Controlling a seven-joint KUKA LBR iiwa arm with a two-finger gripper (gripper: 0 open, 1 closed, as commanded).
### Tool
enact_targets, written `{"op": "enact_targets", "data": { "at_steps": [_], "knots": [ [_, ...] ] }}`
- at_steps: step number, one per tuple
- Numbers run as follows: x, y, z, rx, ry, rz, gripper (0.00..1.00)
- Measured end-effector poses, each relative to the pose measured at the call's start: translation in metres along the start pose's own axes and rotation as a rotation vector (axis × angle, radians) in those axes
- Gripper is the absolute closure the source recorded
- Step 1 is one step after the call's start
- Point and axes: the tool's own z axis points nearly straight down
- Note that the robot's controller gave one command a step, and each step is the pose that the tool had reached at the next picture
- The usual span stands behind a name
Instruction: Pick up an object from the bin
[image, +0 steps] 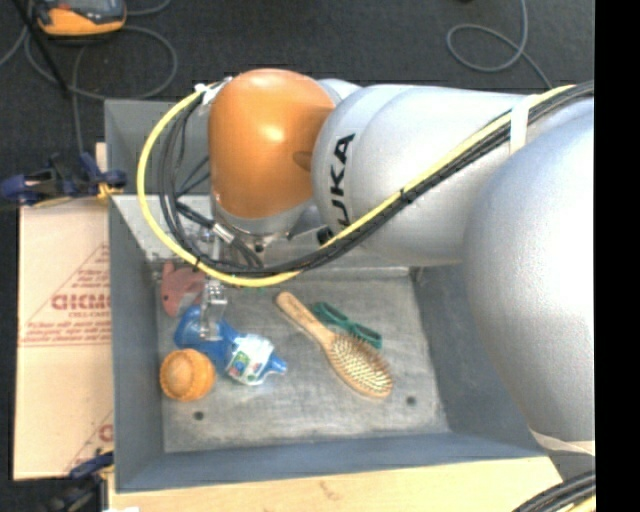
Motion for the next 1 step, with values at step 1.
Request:
{"op": "enact_targets", "data": {
  "at_steps": [1],
  "knots": [
    [-0.002, -0.001, -0.0045, -0.002, -0.008, 0.004, 0.0]
  ]
}}
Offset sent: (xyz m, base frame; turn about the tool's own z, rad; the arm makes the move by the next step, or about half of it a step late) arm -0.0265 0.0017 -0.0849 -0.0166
